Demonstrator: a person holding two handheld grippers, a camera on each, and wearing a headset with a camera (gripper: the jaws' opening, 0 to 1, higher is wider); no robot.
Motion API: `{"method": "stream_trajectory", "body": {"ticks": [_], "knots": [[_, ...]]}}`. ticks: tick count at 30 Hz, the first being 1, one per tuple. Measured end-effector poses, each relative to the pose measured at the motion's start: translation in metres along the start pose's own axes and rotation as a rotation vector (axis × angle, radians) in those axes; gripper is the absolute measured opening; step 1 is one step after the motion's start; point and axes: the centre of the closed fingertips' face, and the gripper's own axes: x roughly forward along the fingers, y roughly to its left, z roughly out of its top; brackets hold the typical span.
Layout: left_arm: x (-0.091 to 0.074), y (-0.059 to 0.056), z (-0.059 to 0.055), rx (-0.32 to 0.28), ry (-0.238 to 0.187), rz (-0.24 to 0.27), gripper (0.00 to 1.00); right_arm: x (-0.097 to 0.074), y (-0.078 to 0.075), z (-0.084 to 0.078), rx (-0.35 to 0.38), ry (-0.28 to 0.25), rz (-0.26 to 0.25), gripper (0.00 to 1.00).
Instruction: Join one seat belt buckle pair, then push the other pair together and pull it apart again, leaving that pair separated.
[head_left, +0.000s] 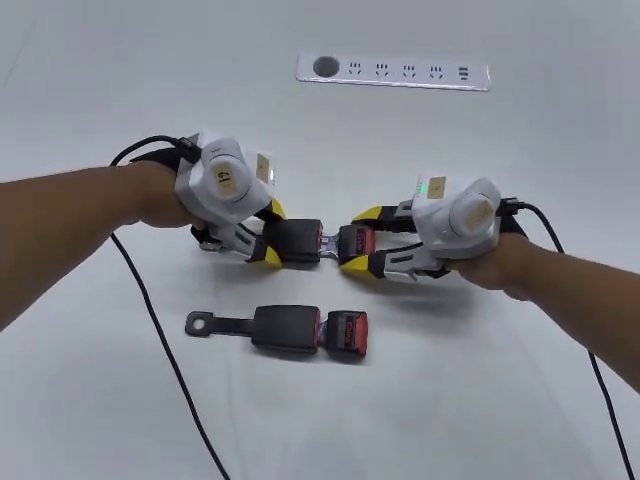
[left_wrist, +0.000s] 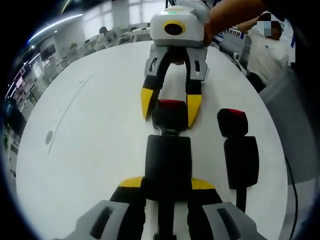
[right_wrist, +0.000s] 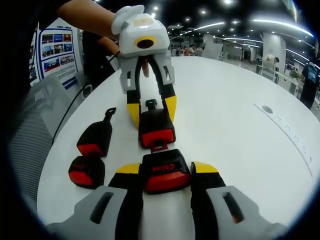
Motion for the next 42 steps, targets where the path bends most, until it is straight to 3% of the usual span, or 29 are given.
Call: {"method": "stream_trajectory", "body": {"ticks": [7, 24, 42], "knots": [[0.0, 0.002, 0.001, 0.006, 0.013, -0.003, 0.32, 0.01, -0.001, 0.008, -0.002, -0.002, 0.0, 0.36], [0.0, 0.002, 0.001, 0.012, 0.017, -0.003, 0.32, 0.011, 0.002, 0.009, -0.008, 0.023, -0.01, 0.35], [0.0, 0.001, 0.002, 0.006, -0.012, -0.002, 0.32, 0.012, 0.004, 0.009, -0.018, 0.014, -0.006, 0.36]]}}
